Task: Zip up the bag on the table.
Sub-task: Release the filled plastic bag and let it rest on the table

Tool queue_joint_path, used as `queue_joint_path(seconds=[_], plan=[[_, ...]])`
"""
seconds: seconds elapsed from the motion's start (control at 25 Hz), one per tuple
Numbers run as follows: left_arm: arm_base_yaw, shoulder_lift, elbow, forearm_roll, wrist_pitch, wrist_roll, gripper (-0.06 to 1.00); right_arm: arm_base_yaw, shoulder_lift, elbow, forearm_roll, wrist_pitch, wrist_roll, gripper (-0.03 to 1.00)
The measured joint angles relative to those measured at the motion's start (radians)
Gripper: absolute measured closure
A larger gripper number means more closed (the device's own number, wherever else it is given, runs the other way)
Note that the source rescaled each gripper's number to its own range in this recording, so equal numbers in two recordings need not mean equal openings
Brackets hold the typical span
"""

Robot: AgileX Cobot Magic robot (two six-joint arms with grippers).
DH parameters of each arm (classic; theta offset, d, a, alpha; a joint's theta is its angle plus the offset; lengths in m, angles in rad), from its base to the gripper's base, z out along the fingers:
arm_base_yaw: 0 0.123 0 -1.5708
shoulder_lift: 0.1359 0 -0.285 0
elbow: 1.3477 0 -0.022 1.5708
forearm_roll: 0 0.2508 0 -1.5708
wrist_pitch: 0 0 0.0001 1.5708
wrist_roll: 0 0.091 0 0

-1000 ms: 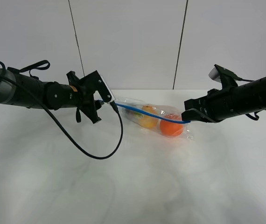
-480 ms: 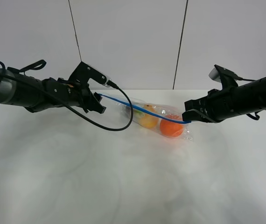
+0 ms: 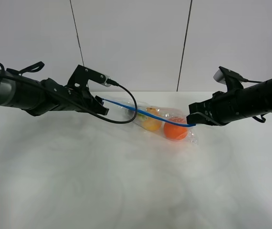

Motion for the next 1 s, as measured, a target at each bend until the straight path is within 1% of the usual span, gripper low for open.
queue_joint_path(seconds=[0.12,0.28,0.48,0.68,0.84,1.0], plan=[[0.039,0.000,0.000,-0.025,0.040,0.000,0.23,0.000,0.000,0.000,0.000,0.000,0.000,0.97],[0.132,-0.001,0.000,-0.052,0.112,-0.003,0.23,0.000,0.000,0.000,-0.002,0.000,0.000,0.97],[0.236,-0.001,0.000,-0.054,0.217,-0.003,0.23,0.000,0.000,0.000,-0.003,0.000,0.000,0.97],[0.317,-0.001,0.000,-0.054,0.292,-0.003,0.23,0.000,0.000,0.000,-0.004,0.000,0.000,0.97],[0.351,-0.001,0.000,-0.038,0.326,-0.003,0.23,0.000,0.000,0.000,-0.004,-0.002,0.000,0.97],[0.354,-0.001,0.000,-0.028,0.350,-0.003,0.23,0.000,0.000,0.000,-0.004,-0.004,0.000,0.97]])
